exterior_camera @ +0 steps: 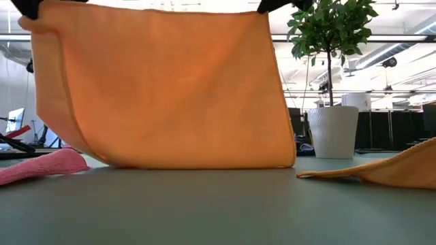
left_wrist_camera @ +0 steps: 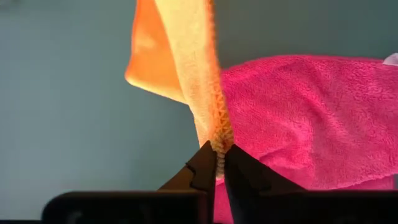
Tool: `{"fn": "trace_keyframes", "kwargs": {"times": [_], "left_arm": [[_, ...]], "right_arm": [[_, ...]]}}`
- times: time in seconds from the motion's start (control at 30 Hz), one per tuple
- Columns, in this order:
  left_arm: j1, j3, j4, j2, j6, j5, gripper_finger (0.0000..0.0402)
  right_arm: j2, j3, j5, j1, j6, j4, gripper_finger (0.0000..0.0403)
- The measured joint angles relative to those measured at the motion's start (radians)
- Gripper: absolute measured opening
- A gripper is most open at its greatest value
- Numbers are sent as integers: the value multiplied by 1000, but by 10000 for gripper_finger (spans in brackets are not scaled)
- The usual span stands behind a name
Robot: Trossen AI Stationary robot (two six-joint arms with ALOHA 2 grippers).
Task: Fold microfiber towels
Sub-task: Fold the orange towel
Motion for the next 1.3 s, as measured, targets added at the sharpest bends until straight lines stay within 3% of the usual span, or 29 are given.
{"fn": "trace_keyframes", "kwargs": {"times": [0.43, 0.7, 1.0, 1.2, 1.3], "left_arm": [[9, 0, 70, 83, 24, -30, 141], [51, 0, 380, 93, 99, -324, 148], [180, -2, 511, 192, 383, -336, 148], [268, -2, 555, 244, 377, -379, 148], [286, 3, 675, 258, 264, -385, 148]], "right_arm": [[2, 46, -1, 2, -34, -1, 8], [3, 55, -2, 2, -34, 8, 8], [64, 55, 0, -3, -34, 91, 8], [109, 55, 0, -21, 10, 97, 8], [116, 55, 0, -26, 31, 93, 8]]}}
